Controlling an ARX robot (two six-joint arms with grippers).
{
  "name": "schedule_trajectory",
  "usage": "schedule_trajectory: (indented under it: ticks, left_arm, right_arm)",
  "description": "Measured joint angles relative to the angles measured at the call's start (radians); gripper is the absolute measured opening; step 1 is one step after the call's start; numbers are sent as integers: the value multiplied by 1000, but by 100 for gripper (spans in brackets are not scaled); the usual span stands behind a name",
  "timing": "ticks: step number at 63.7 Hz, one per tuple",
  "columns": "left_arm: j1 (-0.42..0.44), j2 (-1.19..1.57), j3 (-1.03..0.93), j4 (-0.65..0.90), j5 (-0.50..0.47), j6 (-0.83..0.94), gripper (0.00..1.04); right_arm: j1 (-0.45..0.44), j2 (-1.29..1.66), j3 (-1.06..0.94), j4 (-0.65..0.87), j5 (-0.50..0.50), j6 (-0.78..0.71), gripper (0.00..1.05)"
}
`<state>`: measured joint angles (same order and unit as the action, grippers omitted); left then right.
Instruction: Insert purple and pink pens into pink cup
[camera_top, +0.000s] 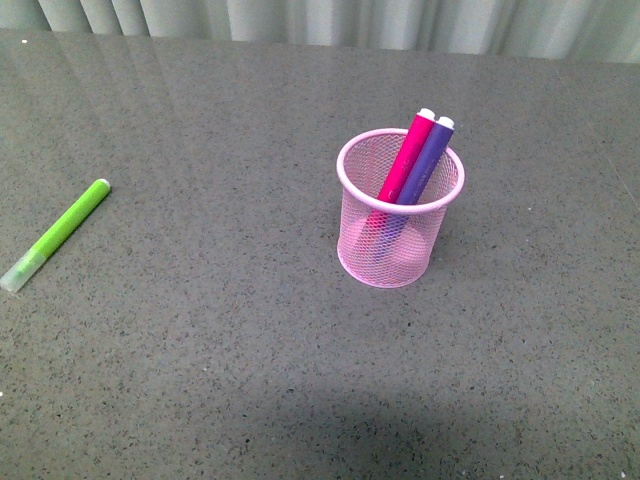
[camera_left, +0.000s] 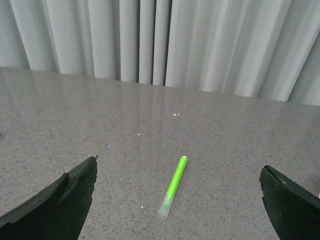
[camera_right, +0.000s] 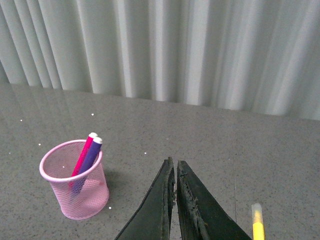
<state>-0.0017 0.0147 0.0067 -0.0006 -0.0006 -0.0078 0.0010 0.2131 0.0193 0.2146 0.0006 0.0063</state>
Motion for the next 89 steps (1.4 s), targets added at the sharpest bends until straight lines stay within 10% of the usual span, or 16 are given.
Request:
schedule_trajectory:
  ticks: [44, 75, 89]
  left_arm:
    - [0, 0, 0, 0, 0, 0, 97]
    - [0, 0, 0, 0, 0, 0, 97]
    - [0, 0, 0, 0, 0, 0, 97]
  right_arm:
    - [0, -208, 0, -211, 0, -2, 4]
    - [0, -208, 0, -211, 0, -2, 93]
    - [0, -208, 0, -211, 0, -2, 97]
